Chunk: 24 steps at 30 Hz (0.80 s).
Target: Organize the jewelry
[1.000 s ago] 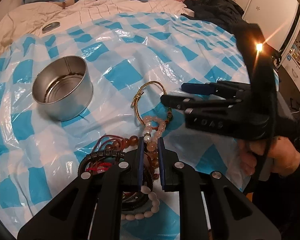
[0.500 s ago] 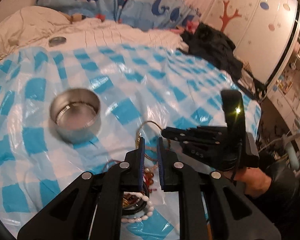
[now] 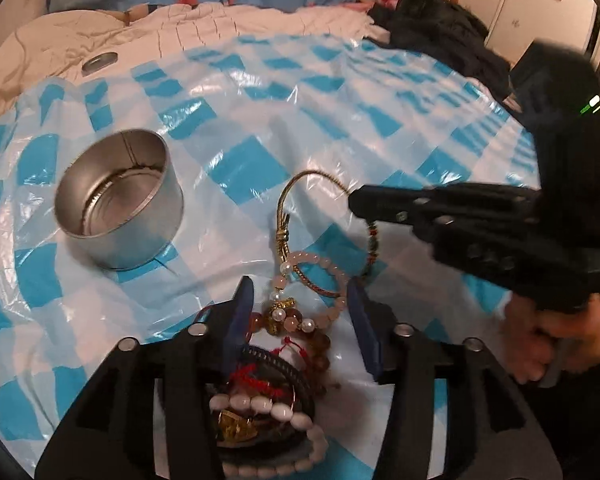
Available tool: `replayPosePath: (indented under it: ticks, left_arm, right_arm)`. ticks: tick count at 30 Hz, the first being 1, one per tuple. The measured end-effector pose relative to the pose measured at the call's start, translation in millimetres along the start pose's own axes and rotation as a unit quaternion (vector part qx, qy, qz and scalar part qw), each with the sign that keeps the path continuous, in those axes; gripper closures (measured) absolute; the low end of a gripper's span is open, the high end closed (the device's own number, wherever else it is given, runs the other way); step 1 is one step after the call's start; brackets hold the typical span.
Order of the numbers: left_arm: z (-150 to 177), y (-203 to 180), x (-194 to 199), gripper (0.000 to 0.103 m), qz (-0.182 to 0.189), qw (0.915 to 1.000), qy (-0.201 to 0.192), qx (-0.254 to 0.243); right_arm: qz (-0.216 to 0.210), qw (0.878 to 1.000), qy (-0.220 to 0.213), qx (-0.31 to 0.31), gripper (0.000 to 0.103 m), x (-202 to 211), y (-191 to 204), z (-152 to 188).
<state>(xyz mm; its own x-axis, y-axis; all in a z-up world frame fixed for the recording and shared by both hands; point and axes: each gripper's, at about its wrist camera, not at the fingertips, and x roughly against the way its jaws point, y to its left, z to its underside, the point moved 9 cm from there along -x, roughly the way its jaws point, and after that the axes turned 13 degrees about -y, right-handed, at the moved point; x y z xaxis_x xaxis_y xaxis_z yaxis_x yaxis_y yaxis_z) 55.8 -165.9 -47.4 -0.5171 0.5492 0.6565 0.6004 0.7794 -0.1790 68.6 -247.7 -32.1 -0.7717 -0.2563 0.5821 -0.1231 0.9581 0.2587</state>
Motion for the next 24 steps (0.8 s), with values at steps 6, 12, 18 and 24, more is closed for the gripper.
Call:
replayPosePath:
  ticks: [6,12,18,24]
  left_arm:
    - [6,3,-9,0.097,-0.003,1.0,0.008,-0.004]
    - [-8,3,9,0.097,0.013,0.9997,-0.018,0.003]
    - [-40,11,53,0.097,0.043,0.9947,-0.085,0.038]
    - [-76,40,84,0.097,0.028,0.9894,-0.133,0.052]
  right_arm:
    - [0.0,1.0,0.003,-0.003,0.097,-2,-3,1]
    - [0.009,1.0,0.007,-0.007,0.097,-6,-9,5]
    - [0.015,1.0,-0.002,-0.005,0.097,-4,-10,1]
    - [-0.005,0.999,-0.032,-0.019,0.097,4,5,-16]
